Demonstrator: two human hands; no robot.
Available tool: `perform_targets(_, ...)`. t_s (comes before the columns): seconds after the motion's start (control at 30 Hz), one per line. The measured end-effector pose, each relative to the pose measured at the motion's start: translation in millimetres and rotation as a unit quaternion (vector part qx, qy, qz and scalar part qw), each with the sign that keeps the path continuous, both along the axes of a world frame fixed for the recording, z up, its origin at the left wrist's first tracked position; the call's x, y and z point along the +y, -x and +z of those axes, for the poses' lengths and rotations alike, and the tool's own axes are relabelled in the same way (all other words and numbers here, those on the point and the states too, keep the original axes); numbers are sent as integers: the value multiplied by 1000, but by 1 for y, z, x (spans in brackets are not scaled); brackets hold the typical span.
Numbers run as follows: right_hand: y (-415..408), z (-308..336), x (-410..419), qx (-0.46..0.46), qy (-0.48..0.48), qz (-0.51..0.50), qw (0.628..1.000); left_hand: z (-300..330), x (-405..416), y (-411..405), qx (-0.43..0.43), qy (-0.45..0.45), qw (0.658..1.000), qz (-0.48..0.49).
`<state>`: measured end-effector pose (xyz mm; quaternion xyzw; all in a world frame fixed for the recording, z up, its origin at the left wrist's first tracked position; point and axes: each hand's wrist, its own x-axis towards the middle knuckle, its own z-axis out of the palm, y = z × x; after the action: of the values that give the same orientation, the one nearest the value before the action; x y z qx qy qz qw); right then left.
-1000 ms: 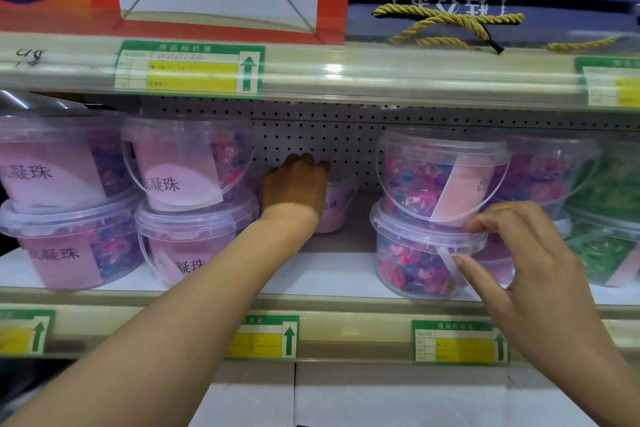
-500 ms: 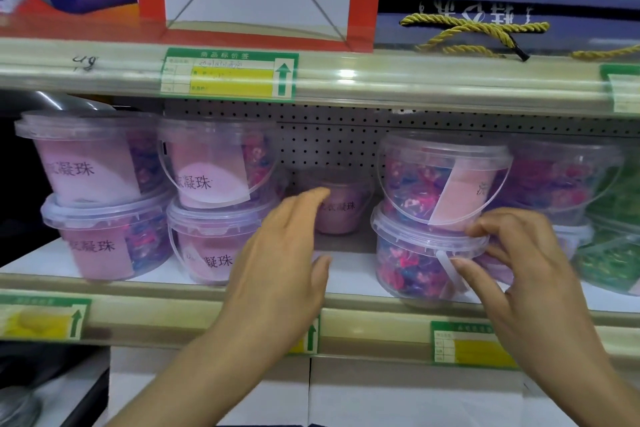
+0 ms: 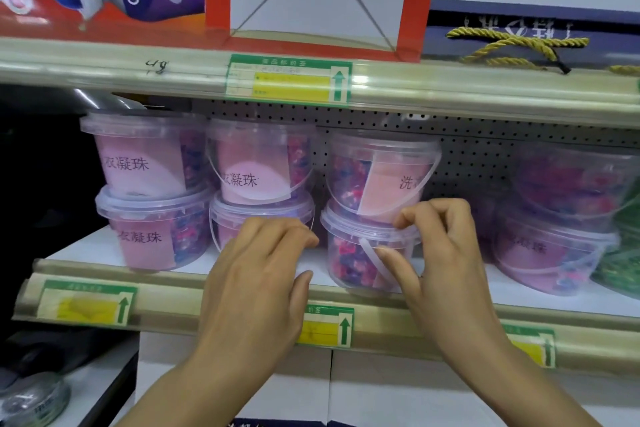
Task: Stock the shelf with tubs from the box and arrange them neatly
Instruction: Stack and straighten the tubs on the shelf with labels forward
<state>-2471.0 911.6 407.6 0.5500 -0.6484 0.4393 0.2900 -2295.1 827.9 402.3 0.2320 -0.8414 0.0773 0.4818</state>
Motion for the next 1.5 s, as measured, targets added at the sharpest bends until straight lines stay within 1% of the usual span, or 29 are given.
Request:
perform_targets(0.23, -1, 0, -3, -16, -18, -34, 999, 3, -8, 3, -14, 51, 999, -8)
perform_targets(0.4, -7, 4, -5, 1, -25, -53, 998, 5, -11, 9, -47, 83, 995, -19)
perform_targets(0.5, -6, 3, -2, 3, -32, -46, 998, 4, -13, 12, -67, 88, 993, -28)
perform_targets(0.57, 1, 4, 3, -14, -42, -39, 998, 3, -13, 14, -76, 87, 993, -27)
perform_targets(0.7, 17, 15, 8, -25, -87, -19, 996, 3, -12, 16, -81, 91, 992, -23)
perform_targets(0.8, 19, 19, 10, -13, -105, 9, 994, 4, -14, 17, -87, 95, 992, -4)
perform_targets(0.93, 11, 17, 13, 26, -84, 10, 996, 7, -18, 20, -115, 96, 988, 47)
perform_targets(1.0, 9, 16, 13, 29, -71, 21, 997, 9, -16, 21, -122, 85, 986, 75)
perform_targets(1.1, 18, 15, 15, -12, -49, -1, 999, 7, -7, 18, -110, 81, 988, 71)
perform_targets(1.2, 32, 14, 12, -33, -88, -3, 996, 1, 3, 18, -111, 86, 990, 30)
perform_targets(1.27, 35, 14, 8, -26, -97, 22, 995, -1, 4, 19, -119, 81, 989, 26)
perform_targets(1.37, 34, 14, 5, 8, -88, 47, 995, -2, -1, 18, -111, 80, 990, 39)
perform_targets(1.5, 29, 14, 5, 39, -73, 54, 995, -2, -8, 18, -93, 88, 990, 60)
